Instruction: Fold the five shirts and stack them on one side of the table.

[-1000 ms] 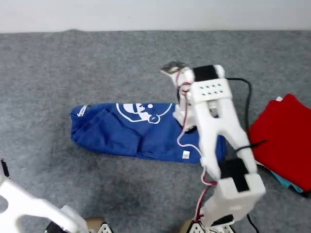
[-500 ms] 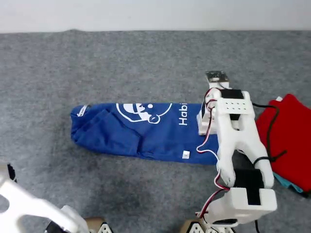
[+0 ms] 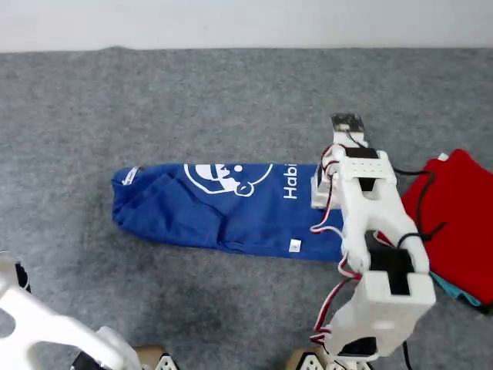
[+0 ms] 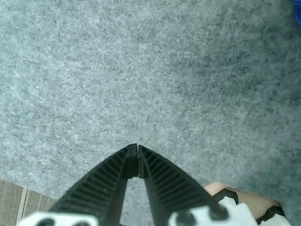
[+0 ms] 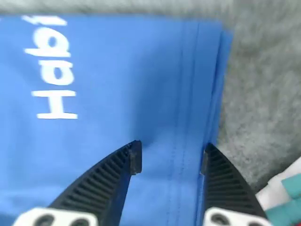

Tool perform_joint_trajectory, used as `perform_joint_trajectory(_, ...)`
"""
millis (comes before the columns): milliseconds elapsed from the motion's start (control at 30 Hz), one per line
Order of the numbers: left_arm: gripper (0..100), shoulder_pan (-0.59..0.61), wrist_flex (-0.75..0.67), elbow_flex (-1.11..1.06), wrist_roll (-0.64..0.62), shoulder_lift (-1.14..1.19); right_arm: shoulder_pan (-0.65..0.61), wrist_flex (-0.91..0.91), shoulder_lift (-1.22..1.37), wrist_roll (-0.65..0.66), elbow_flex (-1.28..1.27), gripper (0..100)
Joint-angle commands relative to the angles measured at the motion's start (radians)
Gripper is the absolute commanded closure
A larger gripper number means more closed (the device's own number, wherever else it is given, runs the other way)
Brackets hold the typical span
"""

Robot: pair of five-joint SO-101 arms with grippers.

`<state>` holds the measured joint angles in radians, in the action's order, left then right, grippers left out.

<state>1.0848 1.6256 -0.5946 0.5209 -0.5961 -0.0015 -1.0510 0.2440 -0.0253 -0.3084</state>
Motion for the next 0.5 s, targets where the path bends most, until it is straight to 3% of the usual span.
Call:
perform_joint_trajectory(0, 99, -0.005, 0.006, 0.002, 0.008, -0.020, 0.047, 0.018, 0.025, -0.012, 0.014, 77.9)
perform_joint_trajectory(300, 99, -0.005, 0.006, 0.002, 0.008, -0.020, 0.030, 0.010, 0.027, -0.006, 0.014, 78.6)
perform_joint_trajectory(367, 99, -0.005, 0.006, 0.002, 0.008, -0.020, 0.024, -0.008, 0.027, -0.003, 0.014, 82.5)
perform_joint_trajectory(467, 99, -0.005, 0.006, 0.002, 0.008, -0.020, 0.024, -0.024, 0.027, 0.043, 0.014, 96.5)
